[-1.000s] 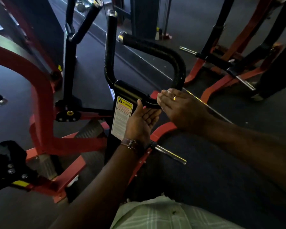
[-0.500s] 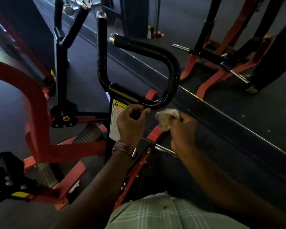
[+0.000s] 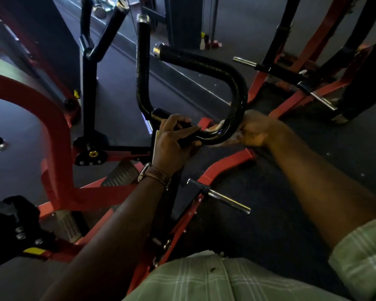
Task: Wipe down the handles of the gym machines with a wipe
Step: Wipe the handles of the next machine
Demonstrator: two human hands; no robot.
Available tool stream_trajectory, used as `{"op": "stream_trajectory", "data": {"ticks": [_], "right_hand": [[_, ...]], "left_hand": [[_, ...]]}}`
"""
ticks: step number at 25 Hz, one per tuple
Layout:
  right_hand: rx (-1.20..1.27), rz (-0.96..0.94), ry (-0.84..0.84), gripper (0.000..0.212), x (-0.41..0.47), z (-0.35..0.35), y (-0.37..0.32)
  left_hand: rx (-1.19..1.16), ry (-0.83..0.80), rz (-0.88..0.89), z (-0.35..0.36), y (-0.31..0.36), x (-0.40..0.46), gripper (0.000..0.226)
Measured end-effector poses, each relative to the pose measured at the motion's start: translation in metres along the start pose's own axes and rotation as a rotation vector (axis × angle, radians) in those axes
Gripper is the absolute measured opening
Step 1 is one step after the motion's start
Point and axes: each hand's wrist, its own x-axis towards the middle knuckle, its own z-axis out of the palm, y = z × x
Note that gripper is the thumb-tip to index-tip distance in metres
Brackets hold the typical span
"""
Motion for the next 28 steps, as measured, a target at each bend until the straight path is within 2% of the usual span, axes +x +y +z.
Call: {"op": "stream_trajectory", "data": {"ticks": [1,3,4,6,8,9,12,15,16,18,20,22,23,24,26,28], "right_hand": [[-0.111,-0.005,0.021,0.044,-0.002,-0.005,-0.006],[-0.275,-0.006,0.052,0.027,0.004,-0.011,-0.006],[-0.27,-0.05,0.05,0.022,0.008,-0.008,0.004],[-0.167,-0.191,0.024,0.029,0.018,0.014,0.04],[0.033,-0.212,0.044,0.032,0.031,0.046,0.075],[0.099,-0.169,0.113,0.029,0.038,0.052,0.089],[-0.026,-0.256,0.253,0.019,0.034,0.043,0.084],[-0.154,-0.185,0.007,0.02,0.011,0.004,0.032],[-0.188,-0.161,-0.022,0.027,0.011,-0.009,0.018],[-0.147,-0.136,-0.005,0.028,0.005,-0.003,0.003],[-0.084,-0.143,0.152,0.009,0.01,0.016,0.019],[-0.336,-0.126,0.4,0.043,0.012,0.054,0.054],[-0.374,-0.18,0.445,0.048,0.019,0.066,0.072],[-0.391,-0.23,0.474,0.045,0.018,0.076,0.084],[-0.251,-0.258,0.478,0.037,0.014,0.088,0.087],[0.145,-0.201,0.502,0.042,0.002,0.079,0.073]], "left_hand": [[-0.002,-0.002,0.001,0.0,0.0,0.0,0.039],[0.006,-0.001,-0.006,0.001,-0.001,0.0,0.039],[-0.003,0.005,-0.011,0.001,-0.001,0.001,0.038],[-0.025,0.025,-0.008,0.001,0.001,0.001,0.037],[-0.032,0.021,-0.014,0.001,0.003,0.001,0.037],[-0.033,0.015,-0.018,0.002,0.004,0.001,0.037],[-0.027,0.004,-0.026,0.001,0.004,-0.001,0.037],[0.015,0.0,-0.029,-0.002,0.005,-0.001,0.041],[0.025,0.009,-0.023,-0.002,0.007,-0.002,0.042],[0.031,0.017,-0.011,-0.001,0.007,-0.002,0.042],[0.018,0.003,-0.01,0.0,0.004,-0.002,0.037],[0.004,-0.002,0.007,0.001,0.001,-0.002,0.035],[0.013,-0.001,0.023,0.001,0.0,-0.002,0.035],[0.028,0.001,0.038,0.001,0.0,-0.003,0.036],[0.05,0.018,0.054,0.001,0.0,-0.004,0.035],[0.055,0.034,0.057,0.002,-0.001,-0.005,0.032]]}}
